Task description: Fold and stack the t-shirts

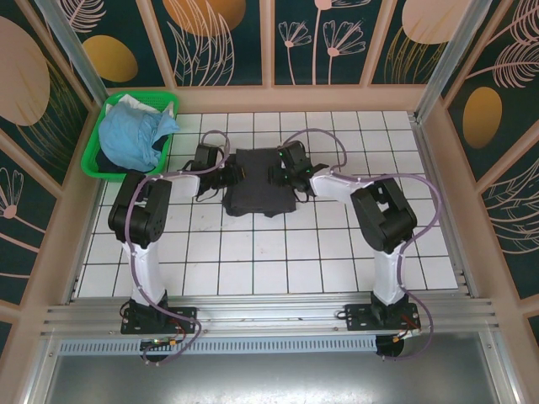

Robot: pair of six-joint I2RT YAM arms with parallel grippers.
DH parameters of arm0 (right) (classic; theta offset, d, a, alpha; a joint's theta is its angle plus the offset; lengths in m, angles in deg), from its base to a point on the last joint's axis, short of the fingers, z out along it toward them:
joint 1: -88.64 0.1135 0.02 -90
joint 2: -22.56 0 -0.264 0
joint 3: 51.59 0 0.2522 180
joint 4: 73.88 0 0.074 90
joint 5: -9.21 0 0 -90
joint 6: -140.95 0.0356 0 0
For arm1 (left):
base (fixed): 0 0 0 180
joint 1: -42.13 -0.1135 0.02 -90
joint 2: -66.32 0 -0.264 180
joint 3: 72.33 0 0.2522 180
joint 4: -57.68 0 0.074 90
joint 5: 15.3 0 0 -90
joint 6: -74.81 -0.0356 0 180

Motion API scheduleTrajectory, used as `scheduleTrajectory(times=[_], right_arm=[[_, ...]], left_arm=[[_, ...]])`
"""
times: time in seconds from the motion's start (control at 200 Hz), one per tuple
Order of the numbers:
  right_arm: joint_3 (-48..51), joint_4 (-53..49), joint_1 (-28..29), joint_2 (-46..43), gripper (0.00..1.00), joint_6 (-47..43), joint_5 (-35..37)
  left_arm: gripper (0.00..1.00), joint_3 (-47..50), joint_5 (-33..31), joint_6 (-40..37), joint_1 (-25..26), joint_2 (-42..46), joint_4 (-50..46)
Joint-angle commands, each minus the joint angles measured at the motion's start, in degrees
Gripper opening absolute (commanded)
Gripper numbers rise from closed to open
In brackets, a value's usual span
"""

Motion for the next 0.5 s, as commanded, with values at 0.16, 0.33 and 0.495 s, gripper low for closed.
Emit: scheduleTrajectory(times=[0.16,0.33,0.495], right_arm=[[1.23,0.45,3.76,6.06,0.60,-3.68,3.64],[1.56,0.12,6.48,8.27,0.70,-6.21,11.41],[2.45,0.20,8.63,9.64,0.73,-8.04,17.49]], left_arm=[[0.48,-5.47,-6.40,-0.27,0.09,1.34,-5.11],[0.48,-11.74,-9.12,-1.61,-0.03,-2.68,-9.15],[0.48,-15.05,-10.81,-2.66,-0.20,-5.51,-11.57]])
